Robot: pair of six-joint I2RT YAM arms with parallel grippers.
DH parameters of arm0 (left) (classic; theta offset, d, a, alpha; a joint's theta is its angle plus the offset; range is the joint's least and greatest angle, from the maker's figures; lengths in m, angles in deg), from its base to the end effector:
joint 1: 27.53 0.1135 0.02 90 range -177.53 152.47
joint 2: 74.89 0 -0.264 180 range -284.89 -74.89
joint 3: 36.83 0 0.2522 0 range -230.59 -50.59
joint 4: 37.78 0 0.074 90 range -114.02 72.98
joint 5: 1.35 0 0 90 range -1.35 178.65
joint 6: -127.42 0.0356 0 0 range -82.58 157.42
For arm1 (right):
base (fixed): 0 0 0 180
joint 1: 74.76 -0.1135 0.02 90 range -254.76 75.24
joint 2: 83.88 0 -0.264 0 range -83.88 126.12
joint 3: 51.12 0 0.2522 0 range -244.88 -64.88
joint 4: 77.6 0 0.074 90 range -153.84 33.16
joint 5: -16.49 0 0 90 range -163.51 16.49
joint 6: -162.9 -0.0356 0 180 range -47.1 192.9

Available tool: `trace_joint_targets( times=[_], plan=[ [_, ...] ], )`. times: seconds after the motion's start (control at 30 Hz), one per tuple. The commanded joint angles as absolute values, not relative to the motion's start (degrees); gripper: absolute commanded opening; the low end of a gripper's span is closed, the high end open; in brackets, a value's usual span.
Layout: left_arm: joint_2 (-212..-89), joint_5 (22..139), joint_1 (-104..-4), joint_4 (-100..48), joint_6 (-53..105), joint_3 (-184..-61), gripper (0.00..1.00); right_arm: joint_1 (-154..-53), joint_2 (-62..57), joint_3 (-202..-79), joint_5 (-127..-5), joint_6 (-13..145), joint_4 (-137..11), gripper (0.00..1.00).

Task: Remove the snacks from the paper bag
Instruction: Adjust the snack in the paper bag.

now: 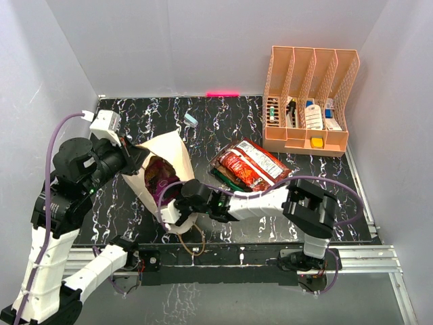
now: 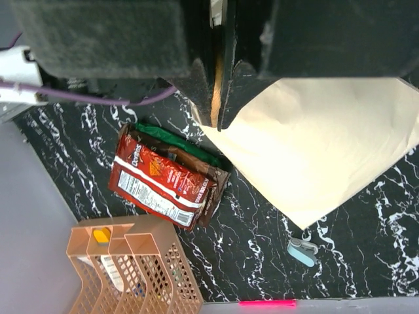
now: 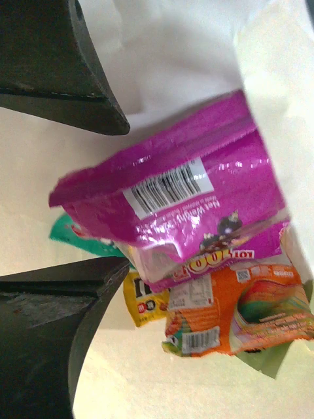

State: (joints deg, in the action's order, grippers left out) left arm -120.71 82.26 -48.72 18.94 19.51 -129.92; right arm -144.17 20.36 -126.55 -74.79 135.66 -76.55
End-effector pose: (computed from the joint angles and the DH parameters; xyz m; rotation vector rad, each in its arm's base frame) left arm 0.1058 -0.0453 0.4701 0.1344 1.7672 -0.5951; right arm 0.1418 0.3751 0.1933 -1.9070 0.8605 0.0469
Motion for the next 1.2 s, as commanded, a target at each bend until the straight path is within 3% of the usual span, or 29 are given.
trace_joint_targets(
  times=[0.0,0.17,0.53,0.67,0.97,1.17],
  plan=[
    [-118.0,81.1,-50.4,14.7,26.4,-130.2,0.0,-142.5,13.4,-123.5,-66.2,139.4,-81.0,0.8],
    [-118.7,78.2,-50.7,13.5,27.1,-130.6,0.0,-142.4,15.7,-124.9,-62.6,141.4,-82.8,0.84],
    [-120.2,76.4,-50.8,13.0,24.5,-132.4,0.0,-142.4,27.4,-134.0,-65.3,145.5,-82.2,0.82],
    [-120.4,77.2,-50.8,13.3,24.4,-132.6,0.0,-142.4,28.3,-134.0,-66.4,144.3,-84.1,0.68],
    [-120.4,89.6,-50.8,16.5,21.5,-131.0,0.0,-142.4,23.3,-131.0,-66.4,137.7,-86.9,0.08],
    [-120.4,90.2,-50.8,16.2,20.5,-129.7,0.0,-142.5,17.9,-128.1,-63.4,132.2,-89.7,0.07]
  ],
)
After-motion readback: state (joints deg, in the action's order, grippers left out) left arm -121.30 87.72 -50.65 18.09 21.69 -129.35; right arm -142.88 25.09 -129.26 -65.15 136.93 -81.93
